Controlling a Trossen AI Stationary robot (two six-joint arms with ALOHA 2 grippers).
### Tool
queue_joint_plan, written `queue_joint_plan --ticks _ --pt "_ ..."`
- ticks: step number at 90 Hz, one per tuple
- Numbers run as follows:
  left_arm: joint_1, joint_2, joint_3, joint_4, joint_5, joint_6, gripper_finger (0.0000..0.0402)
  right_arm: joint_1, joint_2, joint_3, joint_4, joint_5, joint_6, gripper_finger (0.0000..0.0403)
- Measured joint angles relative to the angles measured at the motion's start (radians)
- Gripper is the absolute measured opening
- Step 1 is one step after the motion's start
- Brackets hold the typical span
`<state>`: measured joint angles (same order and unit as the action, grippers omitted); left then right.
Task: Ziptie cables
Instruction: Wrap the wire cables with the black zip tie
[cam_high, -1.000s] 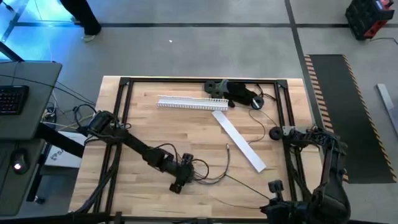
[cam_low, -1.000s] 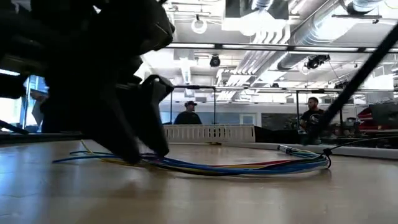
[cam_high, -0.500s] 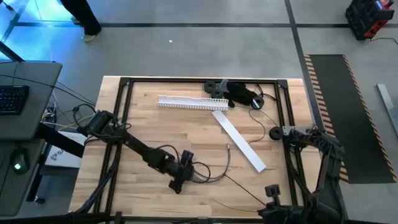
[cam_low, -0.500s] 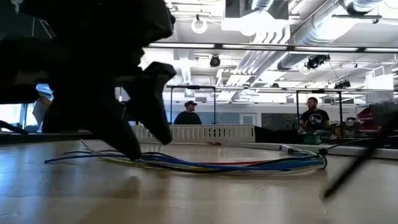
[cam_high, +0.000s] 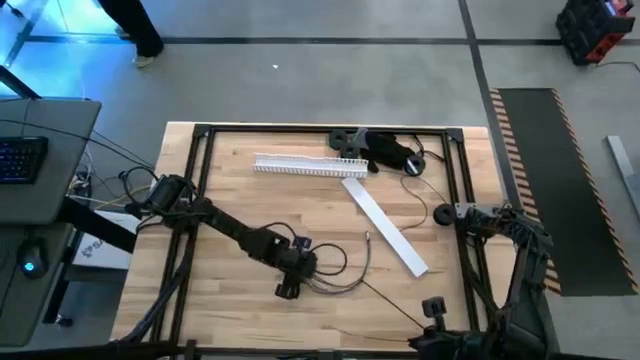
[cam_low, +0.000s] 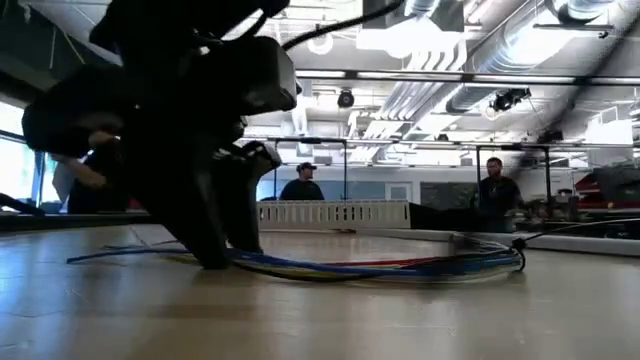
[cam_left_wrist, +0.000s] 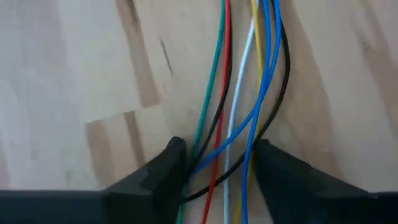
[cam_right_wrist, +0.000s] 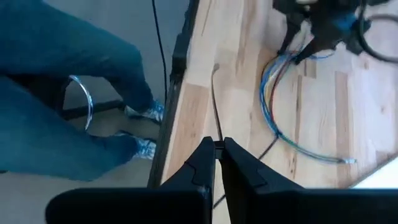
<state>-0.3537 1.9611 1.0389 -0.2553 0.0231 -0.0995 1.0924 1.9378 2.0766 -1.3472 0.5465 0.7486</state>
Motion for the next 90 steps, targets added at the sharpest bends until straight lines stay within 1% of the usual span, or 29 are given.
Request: queue_joint_plan --ticks 9,14,26,47,61,72,90 --pt "0.006 0.0 0.0 0.006 0.038 -0.004 0.003 -0.005 0.003 0.001 0.054 0.041 -0.051 0.0" --pt "0.006 0.0 0.002 0.005 0.043 -0.012 0.0012 -0.007 0.007 0.001 0.073 0.051 -0.069 0.0" --pt "0.005 0.0 0.03 -0.027 0.037 -0.086 0.0008 -0.017 0.035 0.001 0.096 0.048 -0.1 0.0" --pt "0.008 -0.024 0.114 -0.068 0.009 -0.224 0.0 -0.042 0.089 0.001 0.091 0.054 -0.1 0.0" --pt "0.007 -0.044 0.162 -0.046 0.04 -0.282 0.0 -0.046 0.125 0.001 0.089 0.073 -0.098 0.0" --pt "0.007 -0.046 0.178 -0.052 0.064 -0.309 0.0 -0.052 0.144 0.001 0.077 0.05 -0.087 0.0" --pt "0.007 -0.054 0.193 -0.045 0.08 -0.312 0.0 -0.082 0.155 0.001 0.006 -0.003 0.007 0.0"
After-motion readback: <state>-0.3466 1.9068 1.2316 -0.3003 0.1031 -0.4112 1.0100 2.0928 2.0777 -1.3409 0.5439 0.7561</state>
